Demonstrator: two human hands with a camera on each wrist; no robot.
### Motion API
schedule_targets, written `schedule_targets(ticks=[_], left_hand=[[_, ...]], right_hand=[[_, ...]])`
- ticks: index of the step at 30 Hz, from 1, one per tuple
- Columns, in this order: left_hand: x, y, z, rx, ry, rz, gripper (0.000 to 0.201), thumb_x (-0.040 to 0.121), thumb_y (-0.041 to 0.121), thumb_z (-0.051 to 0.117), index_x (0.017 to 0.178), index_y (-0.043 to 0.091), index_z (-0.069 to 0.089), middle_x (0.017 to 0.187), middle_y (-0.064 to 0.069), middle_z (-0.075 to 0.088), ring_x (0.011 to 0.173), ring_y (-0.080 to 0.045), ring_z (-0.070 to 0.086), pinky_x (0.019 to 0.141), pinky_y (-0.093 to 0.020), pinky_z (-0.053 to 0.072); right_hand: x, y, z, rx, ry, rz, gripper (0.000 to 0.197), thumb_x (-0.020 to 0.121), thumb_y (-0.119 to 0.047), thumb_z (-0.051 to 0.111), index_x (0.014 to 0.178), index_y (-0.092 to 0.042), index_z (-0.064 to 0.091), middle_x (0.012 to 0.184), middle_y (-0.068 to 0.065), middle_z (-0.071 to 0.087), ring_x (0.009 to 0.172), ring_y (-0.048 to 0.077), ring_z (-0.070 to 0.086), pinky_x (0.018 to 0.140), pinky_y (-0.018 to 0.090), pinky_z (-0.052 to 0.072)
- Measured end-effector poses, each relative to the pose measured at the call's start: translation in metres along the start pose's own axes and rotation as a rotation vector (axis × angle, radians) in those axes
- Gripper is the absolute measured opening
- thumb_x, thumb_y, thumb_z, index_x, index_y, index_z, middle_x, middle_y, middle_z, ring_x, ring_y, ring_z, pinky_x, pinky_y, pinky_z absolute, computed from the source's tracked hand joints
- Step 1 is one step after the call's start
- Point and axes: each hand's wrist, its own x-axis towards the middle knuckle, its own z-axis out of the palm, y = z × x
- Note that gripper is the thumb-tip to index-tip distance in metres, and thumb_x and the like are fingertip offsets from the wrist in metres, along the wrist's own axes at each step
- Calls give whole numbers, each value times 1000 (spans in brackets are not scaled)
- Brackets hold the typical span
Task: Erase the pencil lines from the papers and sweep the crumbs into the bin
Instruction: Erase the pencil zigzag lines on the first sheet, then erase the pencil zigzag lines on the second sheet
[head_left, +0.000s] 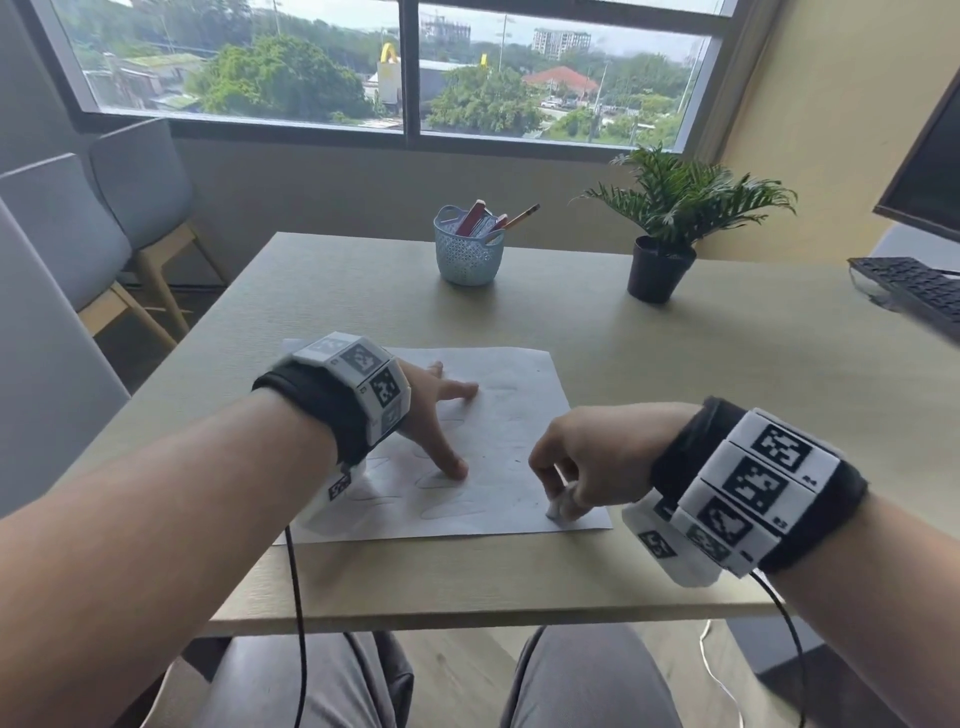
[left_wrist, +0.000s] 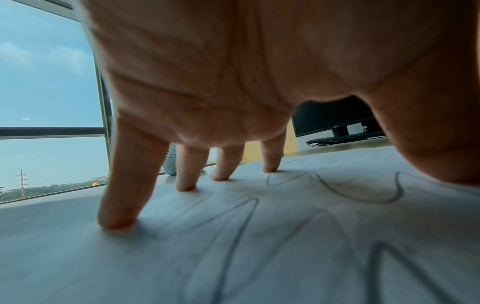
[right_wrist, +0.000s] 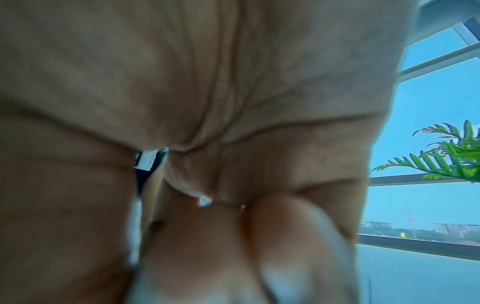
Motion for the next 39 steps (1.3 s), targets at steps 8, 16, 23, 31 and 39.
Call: schedule_targets(ticks=[8,16,23,31,39], left_hand=[[0,0,0,8,5,2,113,58,79,65,144,55,-4,159,10,-11,147,-23,6,116,-50,11],[0,0,0,3,11,1,113,58,79,66,144,55,-3,159,9,-11,147,-23,6,117,-49,11],[-2,-2,0,-6,-2,14,114,56,81,65,144,55,-1,159,11,-9,147,-22,8,116,-52,14],[-24,-19,-13,-298,152,236,70,83,52,63,144,34,35,143,9,45,126,-12,48,103,-26,34],[-9,-24,-14,-667,374,307,29,83,43,67,92,16,65,80,5,72,71,-5,67,65,-18,50]], right_hand=[[4,9,2,5,62,31,15,83,-31,70,84,-18,64,91,4,66,66,14,51,59,27,41],[7,6,-2,-19,76,38,15,82,-34,72,85,-20,65,84,-4,61,66,11,51,60,26,43],[-4,12,-5,84,14,18,17,80,-40,74,84,-24,69,74,-11,59,64,6,52,60,23,42],[20,14,-34,468,381,-40,29,83,-45,69,99,-21,71,69,-11,64,56,3,56,57,12,46],[59,-12,-50,588,510,-60,24,80,-27,77,95,-9,70,80,3,70,58,11,59,63,26,54]])
